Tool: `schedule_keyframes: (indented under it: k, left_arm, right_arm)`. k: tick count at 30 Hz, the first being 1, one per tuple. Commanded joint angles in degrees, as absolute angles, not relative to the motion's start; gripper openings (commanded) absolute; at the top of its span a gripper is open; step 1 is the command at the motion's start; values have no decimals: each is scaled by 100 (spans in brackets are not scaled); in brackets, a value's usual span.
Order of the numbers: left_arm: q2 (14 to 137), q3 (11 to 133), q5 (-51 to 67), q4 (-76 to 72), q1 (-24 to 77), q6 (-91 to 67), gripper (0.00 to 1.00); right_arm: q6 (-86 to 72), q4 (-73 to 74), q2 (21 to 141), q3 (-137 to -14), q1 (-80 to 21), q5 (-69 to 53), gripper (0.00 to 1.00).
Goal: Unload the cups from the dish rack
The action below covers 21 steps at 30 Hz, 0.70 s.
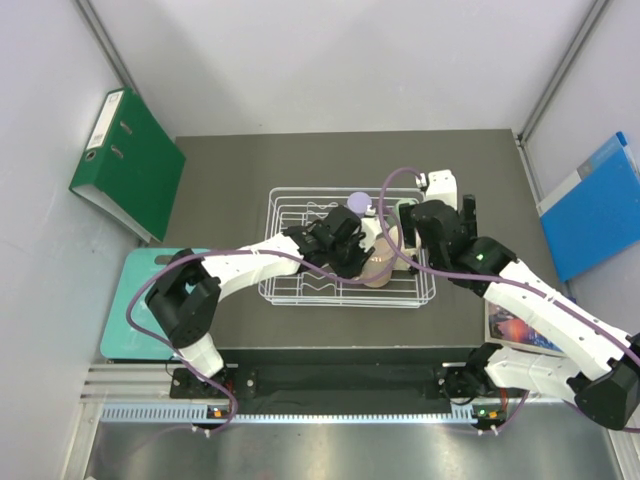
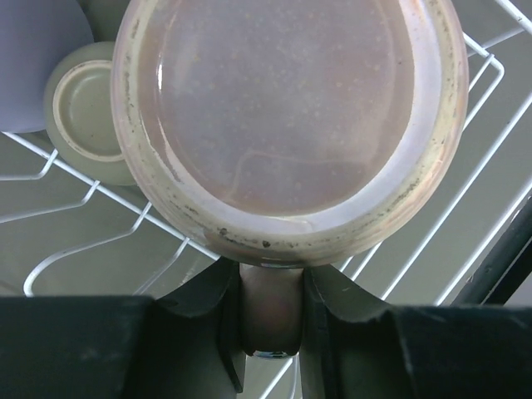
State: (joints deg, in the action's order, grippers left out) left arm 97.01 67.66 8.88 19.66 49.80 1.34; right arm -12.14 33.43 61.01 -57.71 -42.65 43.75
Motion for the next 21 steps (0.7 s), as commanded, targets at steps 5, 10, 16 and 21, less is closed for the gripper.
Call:
schedule_keyframes:
  k: [5, 10, 16, 21]
  left_arm:
    - [9510, 6952, 765, 2083, 5010, 26, 0]
    - [9072, 7066, 510, 2197, 5062, -141, 0]
    - [8526, 7259, 264, 2337, 5089, -202, 0]
    - [8183, 7444, 150, 2338, 5106, -334, 0]
  right_arm:
    - [-1301, 3164, 5994, -5765, -4342, 4430, 100]
    - [-1310, 3155, 5941, -5801, -4351, 4421, 100]
    - [-1310, 3147, 5976, -5871, -4351, 4386, 100]
    - [-1310, 3146, 6012, -6029, -4351, 4342, 100]
